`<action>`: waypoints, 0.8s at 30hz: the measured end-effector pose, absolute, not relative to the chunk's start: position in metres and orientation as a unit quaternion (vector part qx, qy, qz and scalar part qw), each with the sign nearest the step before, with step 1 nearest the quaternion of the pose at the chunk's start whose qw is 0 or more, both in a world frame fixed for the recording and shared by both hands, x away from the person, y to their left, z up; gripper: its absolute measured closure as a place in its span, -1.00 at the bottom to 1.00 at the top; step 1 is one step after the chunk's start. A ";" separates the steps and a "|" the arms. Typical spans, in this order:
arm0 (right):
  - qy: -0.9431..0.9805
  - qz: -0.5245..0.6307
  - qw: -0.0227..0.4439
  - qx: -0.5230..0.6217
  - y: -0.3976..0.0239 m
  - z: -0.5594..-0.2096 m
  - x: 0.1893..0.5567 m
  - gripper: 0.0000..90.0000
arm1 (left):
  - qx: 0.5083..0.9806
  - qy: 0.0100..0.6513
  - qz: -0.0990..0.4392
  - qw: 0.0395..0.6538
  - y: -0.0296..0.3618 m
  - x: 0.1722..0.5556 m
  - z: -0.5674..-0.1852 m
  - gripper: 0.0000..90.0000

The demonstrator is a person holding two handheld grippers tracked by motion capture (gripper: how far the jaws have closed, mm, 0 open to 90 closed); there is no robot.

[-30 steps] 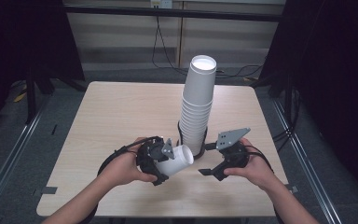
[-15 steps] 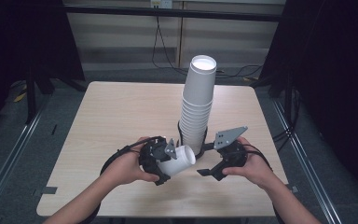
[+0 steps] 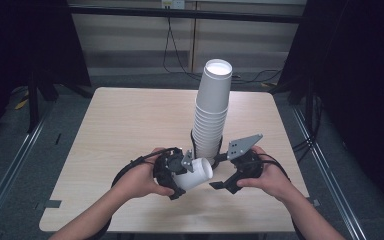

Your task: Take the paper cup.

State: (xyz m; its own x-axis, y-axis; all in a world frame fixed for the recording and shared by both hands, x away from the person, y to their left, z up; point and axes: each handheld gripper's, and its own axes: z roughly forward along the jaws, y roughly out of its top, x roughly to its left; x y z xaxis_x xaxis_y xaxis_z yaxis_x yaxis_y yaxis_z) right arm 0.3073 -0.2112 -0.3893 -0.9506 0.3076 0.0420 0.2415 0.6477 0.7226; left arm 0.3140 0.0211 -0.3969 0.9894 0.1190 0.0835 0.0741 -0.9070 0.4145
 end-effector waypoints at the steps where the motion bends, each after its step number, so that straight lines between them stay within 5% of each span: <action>1: 0.909 0.389 0.043 0.147 -0.210 -0.389 0.307 -0.69 | 0.976 0.047 0.052 0.207 0.020 0.314 -0.397 -0.59; 24: 0.929 0.355 -0.007 0.105 -0.180 -0.391 0.309 -0.50 | 0.976 0.018 0.038 0.213 0.007 0.306 -0.402 -0.59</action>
State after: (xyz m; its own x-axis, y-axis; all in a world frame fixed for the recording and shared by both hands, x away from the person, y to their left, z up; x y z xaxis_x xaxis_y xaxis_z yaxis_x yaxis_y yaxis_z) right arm 0.3088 -0.1802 -0.3908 -0.9779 0.1896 0.0875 0.1996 0.7253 0.6589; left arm 0.3057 0.0067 -0.4020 0.9966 0.0504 0.0659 0.0184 -0.9090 0.4165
